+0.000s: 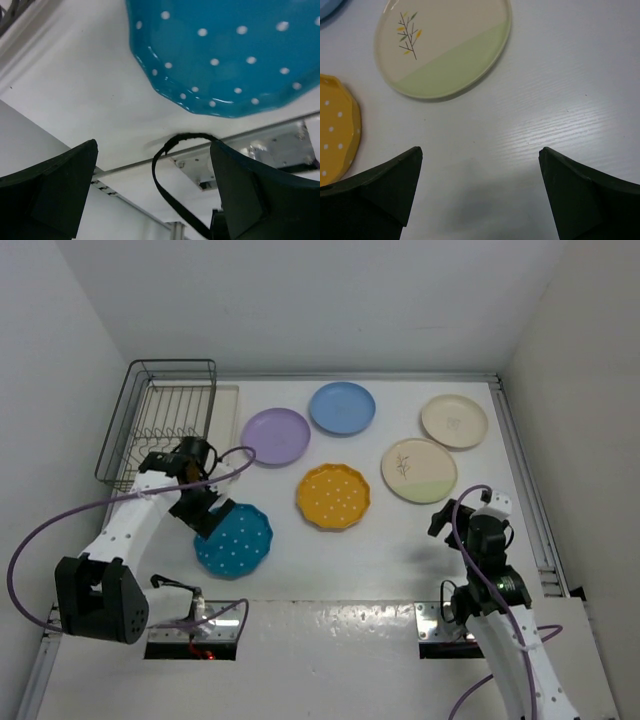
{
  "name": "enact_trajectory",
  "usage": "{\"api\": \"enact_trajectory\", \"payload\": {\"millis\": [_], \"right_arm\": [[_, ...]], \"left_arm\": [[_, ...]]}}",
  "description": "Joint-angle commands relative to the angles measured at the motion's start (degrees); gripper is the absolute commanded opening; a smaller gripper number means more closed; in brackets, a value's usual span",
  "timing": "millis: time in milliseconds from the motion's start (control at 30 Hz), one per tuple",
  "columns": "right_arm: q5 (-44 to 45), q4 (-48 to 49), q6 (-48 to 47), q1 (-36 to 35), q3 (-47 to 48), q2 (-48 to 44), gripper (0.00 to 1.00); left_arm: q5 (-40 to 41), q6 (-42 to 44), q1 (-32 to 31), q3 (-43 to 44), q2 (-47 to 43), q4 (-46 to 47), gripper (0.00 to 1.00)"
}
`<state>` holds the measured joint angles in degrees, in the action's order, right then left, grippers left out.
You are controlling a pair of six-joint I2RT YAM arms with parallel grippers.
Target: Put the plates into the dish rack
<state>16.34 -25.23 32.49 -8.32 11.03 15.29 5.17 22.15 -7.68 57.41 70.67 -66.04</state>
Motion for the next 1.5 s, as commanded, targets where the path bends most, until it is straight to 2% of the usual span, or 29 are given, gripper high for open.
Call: {"api": "enact_trajectory", "payload": {"millis": [0, 67, 200, 267, 400, 567, 667, 800, 900, 933, 1000, 1133, 1233, 1267, 1333, 1367, 1400, 1467], "right_arm": [[-1.7, 4.9, -0.9, 0.1, -0.7, -2.0, 1.0], [-2.4, 6.0, -1.1, 0.1, -0.9, -2.3, 1.0], [-2.6, 5.8, -1.8, 0.1, -0.6, -1.3, 1.0], [-2.5, 5.1, -2.2, 0.1, -0.2, -0.6, 1.0], [-2.3, 4.9, -2.2, 0.1, -0.5, -0.7, 1.0], [-1.8, 5.9, -2.3, 0.1, -1.3, -1.5, 1.0], [-1.8, 5.6, -2.4, 0.2, -1.0, -1.5, 1.0], [-1.7, 5.7, -2.7, 0.1, -0.5, -0.6, 1.0], [-1.7, 6.2, -2.9, 0.1, -0.4, 0.2, 1.0], [-1.5, 6.2, -2.9, 0.1, -0.2, 0.1, 1.0], [-1.4, 6.4, -3.0, 0.0, 0.0, 0.5, 1.0], [-1.3, 6.0, -3.0, 0.1, 0.3, 0.3, 1.0], [-1.2, 5.6, -2.9, 0.1, 0.2, -0.5, 1.0], [-1.0, 5.5, -3.0, 0.1, 0.2, -0.5, 1.0], [-0.9, 5.2, -2.8, 0.1, 0.0, -1.1, 1.0], [-0.9, 5.3, -2.9, 0.2, 0.0, -1.4, 1.0], [-0.8, 5.1, -2.7, 0.1, 0.1, -1.5, 1.0], [-0.8, 5.1, -2.8, 0.0, 0.0, -1.7, 1.0]], "left_arm": [[2.4, -0.9, 4.2, -4.9, 0.9, 7.1, 1.0], [4.8, -0.2, 6.3, -9.6, 3.0, 13.2, 1.0], [1.7, 2.3, 12.6, -12.6, 10.3, 20.7, 0.84], [-3.0, 3.4, 13.1, -12.6, 12.3, 21.3, 0.83], [-7.0, 4.8, 13.1, -12.0, 12.3, 22.1, 0.83], [-9.5, 4.3, 13.7, -11.4, 17.6, 24.2, 0.76], [-12.8, 4.3, 13.7, -10.0, 16.8, 21.7, 0.74], [-17.5, 8.8, 14.3, -8.4, 11.2, 18.6, 0.76], [-12.0, 7.0, 14.3, -8.4, 12.7, 20.4, 0.77], [-10.6, 6.2, 14.3, -8.4, 14.3, 20.4, 0.73], [-9.0, 5.0, 15.1, -8.4, 18.6, 22.2, 0.72], [-7.3, 3.3, 15.6, -9.5, 21.5, 24.5, 0.66], [-8.8, 2.8, 15.6, -10.0, 21.5, 25.8, 0.57], [-8.8, 2.8, 15.6, -10.6, 22.0, 25.8, 0.43], [-9.5, 2.8, 15.1, -11.1, 22.1, 25.8, 0.26], [-10.1, 2.3, 15.1, -11.1, 22.1, 25.8, 0.06], [-10.7, 2.3, 15.1, -11.7, 20.7, 25.1, 0.01], [-10.8, 2.8, 14.4, -12.4, 18.7, 24.6, 0.0]]}}
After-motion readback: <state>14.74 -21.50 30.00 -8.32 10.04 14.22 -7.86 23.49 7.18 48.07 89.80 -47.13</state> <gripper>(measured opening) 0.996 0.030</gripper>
